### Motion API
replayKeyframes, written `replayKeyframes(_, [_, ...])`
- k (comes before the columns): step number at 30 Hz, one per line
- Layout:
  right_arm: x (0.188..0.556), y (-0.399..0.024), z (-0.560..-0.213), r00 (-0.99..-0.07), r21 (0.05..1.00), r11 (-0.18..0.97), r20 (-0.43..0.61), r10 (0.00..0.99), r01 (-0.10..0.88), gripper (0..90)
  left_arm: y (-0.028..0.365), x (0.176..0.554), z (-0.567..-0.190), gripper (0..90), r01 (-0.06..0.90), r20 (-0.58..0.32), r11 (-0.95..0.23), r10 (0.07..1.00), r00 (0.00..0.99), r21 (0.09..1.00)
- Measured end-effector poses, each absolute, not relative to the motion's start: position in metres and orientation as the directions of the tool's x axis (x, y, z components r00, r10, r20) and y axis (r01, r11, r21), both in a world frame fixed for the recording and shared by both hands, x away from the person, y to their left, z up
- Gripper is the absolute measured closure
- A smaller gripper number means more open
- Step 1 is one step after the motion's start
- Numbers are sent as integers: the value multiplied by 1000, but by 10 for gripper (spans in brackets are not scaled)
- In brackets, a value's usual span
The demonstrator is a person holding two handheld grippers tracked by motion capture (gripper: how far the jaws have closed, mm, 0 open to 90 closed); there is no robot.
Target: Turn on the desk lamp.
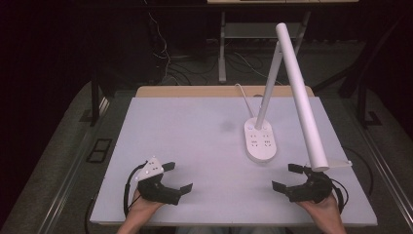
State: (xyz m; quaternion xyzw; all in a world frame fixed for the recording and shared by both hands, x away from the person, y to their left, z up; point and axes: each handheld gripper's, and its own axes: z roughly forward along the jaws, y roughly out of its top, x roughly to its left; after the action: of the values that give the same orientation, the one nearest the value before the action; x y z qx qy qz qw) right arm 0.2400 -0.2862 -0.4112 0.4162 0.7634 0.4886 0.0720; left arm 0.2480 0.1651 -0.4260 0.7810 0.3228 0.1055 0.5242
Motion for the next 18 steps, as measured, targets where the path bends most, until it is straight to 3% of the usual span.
replayKeyframes(18, [240,-289,-399,-661,779,232,286,694,582,3,165,247,-427,12,398,-169,-248,623,764,883])
